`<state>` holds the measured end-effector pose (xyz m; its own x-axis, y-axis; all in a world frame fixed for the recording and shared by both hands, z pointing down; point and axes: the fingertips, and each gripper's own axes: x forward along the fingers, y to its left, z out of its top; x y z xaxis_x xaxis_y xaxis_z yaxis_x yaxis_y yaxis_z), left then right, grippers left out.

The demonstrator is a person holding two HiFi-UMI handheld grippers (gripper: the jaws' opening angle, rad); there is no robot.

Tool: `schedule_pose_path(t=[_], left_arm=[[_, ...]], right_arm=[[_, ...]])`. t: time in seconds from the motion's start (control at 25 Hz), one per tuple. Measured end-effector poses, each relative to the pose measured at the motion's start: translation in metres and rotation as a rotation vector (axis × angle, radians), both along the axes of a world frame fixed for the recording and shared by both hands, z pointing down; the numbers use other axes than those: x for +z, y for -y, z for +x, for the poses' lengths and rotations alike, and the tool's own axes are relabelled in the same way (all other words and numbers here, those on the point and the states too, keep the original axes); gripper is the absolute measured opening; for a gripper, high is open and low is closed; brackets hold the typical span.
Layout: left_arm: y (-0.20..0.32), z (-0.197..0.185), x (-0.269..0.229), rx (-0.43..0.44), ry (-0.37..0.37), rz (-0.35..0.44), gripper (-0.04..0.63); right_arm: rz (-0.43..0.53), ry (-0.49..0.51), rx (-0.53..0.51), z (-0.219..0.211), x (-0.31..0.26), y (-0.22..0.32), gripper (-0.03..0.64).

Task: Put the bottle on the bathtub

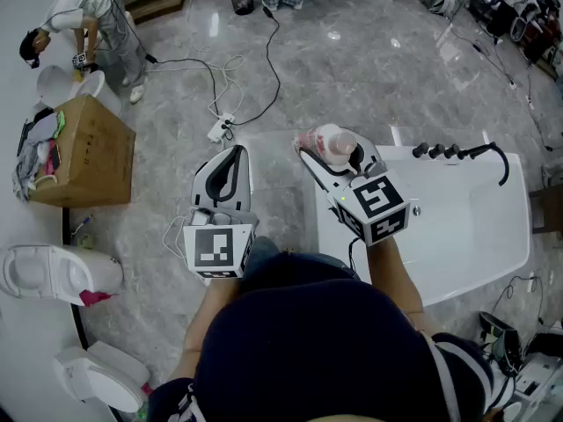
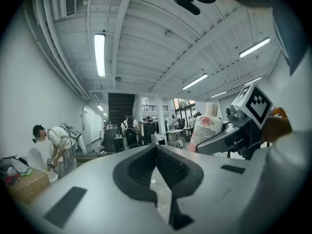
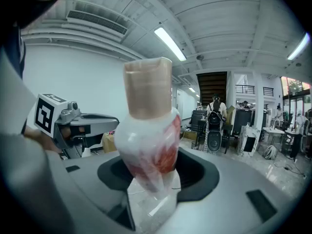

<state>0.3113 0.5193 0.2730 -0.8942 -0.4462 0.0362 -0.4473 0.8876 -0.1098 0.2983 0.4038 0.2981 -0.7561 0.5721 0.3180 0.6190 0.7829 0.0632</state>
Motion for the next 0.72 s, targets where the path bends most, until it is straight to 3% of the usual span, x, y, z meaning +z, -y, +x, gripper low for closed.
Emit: schedule_pose_path(t=[0.36, 0.72], left_arm=[[-0.008, -0.029, 0.005, 0.017, 0.003, 0.022, 0.025], [-0.04, -0.136, 0.014, 0.071, 0.03, 0.026, 0.025]], right_arm=[[-0.007, 0.002, 0.035, -0.027, 0.007, 0.001, 0.249], [0.001, 0.011, 0.104, -0.132, 0.011, -0.023, 0.249]])
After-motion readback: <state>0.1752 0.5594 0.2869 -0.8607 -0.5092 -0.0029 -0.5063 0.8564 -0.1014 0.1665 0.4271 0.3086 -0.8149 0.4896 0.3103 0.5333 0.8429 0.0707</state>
